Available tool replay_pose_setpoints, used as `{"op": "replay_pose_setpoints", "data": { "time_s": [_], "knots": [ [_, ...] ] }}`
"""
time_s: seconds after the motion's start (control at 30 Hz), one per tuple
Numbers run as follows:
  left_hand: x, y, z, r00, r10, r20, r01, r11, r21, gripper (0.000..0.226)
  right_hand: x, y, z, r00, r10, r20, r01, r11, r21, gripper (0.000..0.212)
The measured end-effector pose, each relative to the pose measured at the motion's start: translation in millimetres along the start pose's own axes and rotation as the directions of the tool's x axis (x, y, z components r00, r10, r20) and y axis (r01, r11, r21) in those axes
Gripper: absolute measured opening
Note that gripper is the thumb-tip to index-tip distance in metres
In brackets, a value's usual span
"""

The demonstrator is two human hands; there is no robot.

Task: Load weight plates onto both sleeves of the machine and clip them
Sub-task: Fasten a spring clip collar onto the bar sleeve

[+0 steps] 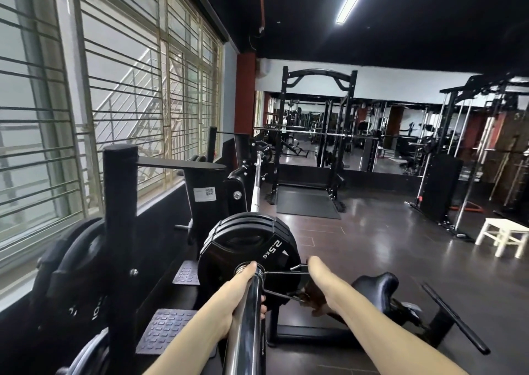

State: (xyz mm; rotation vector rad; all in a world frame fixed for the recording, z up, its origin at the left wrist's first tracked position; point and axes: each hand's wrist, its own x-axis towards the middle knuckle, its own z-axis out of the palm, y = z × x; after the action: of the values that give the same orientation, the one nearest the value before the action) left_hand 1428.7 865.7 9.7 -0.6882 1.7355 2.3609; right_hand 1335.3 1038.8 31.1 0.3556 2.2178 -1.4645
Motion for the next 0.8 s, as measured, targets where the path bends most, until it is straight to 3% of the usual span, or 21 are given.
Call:
{"op": "replay_pose_setpoints", "data": {
  "time_s": [0.13, 0.2, 0.27, 0.3, 0.37, 0.4, 0.43, 0.5, 0.53, 0.6, 0.7, 0.8],
  "knots": [
    [-9.1, 1.7, -1.8, 1.0, -0.015, -0.005, 0.015, 0.998, 0.053, 0.074, -13.7, -4.7, -11.7, 0.992, 0.08, 0.102, -0.071, 0.994, -0.083, 0.062],
    [-17.9, 8.2, -6.7, 0.99, 0.065, -0.128, -0.005, 0.905, 0.426, 0.086, -18.9, -7.9, -17.3, 0.996, 0.034, 0.083, -0.02, 0.986, -0.164, 0.067],
    [-25.0, 19.6, -14.2, 0.884, 0.39, -0.259, -0.037, 0.61, 0.792, 0.084, -16.3, -10.4, -22.8, 0.985, -0.156, -0.078, 0.125, 0.944, -0.306, 0.077],
    [-29.6, 30.1, -16.9, 0.801, 0.538, -0.263, -0.065, 0.514, 0.855, 0.071, -12.9, -13.0, -25.3, 0.949, -0.278, -0.146, 0.209, 0.906, -0.369, 0.081],
    [-36.9, 49.8, -23.9, 0.63, 0.742, -0.229, -0.197, 0.438, 0.877, 0.043, -10.6, -21.8, -26.0, 0.882, -0.445, -0.156, 0.372, 0.86, -0.35, 0.088],
    [-37.5, 58.2, -27.7, 0.561, 0.804, -0.197, -0.238, 0.385, 0.892, 0.04, -12.1, -27.8, -23.2, 0.851, -0.512, -0.116, 0.453, 0.827, -0.333, 0.089],
    [-33.0, 64.2, -31.2, 0.54, 0.828, -0.153, -0.239, 0.325, 0.915, 0.051, -13.8, -34.2, -18.7, 0.815, -0.576, -0.054, 0.526, 0.776, -0.348, 0.09],
    [-20.5, 72.5, -36.8, 0.651, 0.752, -0.104, -0.181, 0.287, 0.941, 0.08, -17.2, -47.6, -5.8, 0.744, -0.665, 0.066, 0.63, 0.664, -0.402, 0.092],
    [-12.2, 75.0, -37.9, 0.726, 0.682, -0.093, -0.155, 0.294, 0.943, 0.084, -18.9, -53.8, 0.8, 0.719, -0.685, 0.12, 0.663, 0.624, -0.413, 0.094],
    [2.6, 75.0, -37.8, 0.796, 0.601, -0.077, -0.144, 0.311, 0.939, 0.071, -18.5, -61.5, 10.2, 0.706, -0.677, 0.209, 0.686, 0.581, -0.438, 0.096],
    [14.5, 69.8, -34.8, 0.777, 0.622, -0.093, -0.146, 0.321, 0.936, 0.053, -11.1, -63.2, 15.0, 0.698, -0.677, 0.231, 0.698, 0.574, -0.429, 0.088],
    [19.0, 66.6, -31.5, 0.754, 0.647, -0.117, -0.138, 0.329, 0.934, 0.06, -8.3, -66.7, 12.1, 0.703, -0.676, 0.221, 0.69, 0.573, -0.442, 0.078]
  ]
}}
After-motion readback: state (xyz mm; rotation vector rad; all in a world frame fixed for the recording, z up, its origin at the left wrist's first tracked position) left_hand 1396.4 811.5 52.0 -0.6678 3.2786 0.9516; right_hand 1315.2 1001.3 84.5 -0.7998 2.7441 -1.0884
